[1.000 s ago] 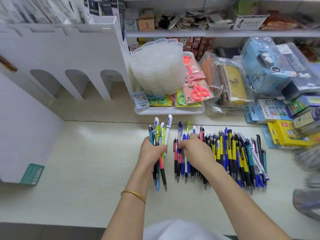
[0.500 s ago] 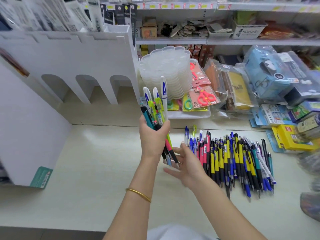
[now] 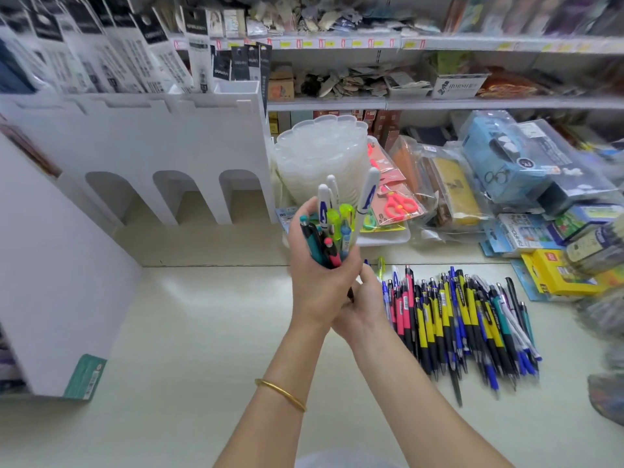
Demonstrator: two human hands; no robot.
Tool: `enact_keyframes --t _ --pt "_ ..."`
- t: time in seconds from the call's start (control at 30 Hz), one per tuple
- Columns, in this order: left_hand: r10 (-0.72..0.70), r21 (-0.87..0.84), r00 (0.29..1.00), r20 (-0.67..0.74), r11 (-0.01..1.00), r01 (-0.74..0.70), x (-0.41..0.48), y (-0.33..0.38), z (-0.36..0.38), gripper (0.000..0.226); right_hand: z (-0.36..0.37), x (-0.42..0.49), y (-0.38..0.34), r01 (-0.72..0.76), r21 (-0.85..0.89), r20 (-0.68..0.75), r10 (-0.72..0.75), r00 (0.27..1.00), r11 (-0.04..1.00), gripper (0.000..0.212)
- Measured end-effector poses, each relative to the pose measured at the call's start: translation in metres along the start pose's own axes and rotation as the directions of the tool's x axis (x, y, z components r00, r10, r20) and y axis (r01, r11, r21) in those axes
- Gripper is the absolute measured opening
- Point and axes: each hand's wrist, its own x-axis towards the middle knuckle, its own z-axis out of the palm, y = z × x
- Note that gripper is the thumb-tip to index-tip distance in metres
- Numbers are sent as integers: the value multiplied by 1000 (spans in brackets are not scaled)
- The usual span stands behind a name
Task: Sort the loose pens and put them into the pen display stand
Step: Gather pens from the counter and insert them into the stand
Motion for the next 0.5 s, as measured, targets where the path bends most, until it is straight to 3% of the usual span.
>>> enact_keyframes --t 0.23,0.5 --pt "-77 -67 996 49 995 80 2 -7 -3 69 6 4 3 88 -76 113 -79 990 993 40" --pt "-141 3 989 50 990 141 5 -14 -13 57 15 3 6 84 -51 157 -75 985 995 37"
